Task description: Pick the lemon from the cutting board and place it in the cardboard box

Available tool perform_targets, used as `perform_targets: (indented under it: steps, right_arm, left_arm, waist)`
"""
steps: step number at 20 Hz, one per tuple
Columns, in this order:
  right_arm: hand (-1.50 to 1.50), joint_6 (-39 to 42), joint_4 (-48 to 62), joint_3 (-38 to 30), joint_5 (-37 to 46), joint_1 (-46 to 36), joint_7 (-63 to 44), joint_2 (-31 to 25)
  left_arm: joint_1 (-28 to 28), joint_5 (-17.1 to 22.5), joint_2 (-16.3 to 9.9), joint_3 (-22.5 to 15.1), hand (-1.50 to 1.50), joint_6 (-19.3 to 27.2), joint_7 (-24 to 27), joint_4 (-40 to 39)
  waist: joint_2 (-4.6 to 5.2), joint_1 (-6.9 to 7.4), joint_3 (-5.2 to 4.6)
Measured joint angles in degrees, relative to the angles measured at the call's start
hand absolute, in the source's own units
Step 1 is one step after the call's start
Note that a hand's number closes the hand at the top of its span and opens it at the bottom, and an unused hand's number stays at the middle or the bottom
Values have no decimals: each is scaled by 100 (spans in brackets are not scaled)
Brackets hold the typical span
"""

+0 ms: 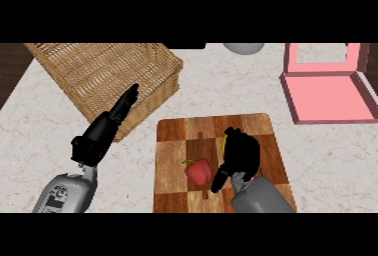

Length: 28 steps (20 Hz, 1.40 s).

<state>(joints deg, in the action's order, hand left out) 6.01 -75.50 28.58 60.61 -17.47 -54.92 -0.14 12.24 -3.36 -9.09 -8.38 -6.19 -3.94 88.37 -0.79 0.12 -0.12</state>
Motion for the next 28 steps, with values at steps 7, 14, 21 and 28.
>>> perform_targets:
  steps: [7,14,21,28]
  right_arm:
    - [150,-132,64,42,266,-15,459,-167]
    - [150,-214,-972,-27,-554,710,3287,-2167]
    - [150,-1084,-1749,-1161,-1323,1513,5432,-3861]
    - [150,-1012,-3208,-2494,-2583,2619,6329,-4698]
  left_arm:
    - [55,-89,54,90,0,-49,49,-83]
    - [-64,-122,43,152,0,28,-28,41]
    - [-173,-124,77,121,0,22,-171,219]
    - [-201,-107,46,179,0,-73,-98,223]
  waist:
    - [-7,3,6]
    - [13,-147,35]
    - [30,-173,29]
    - [26,-197,21]
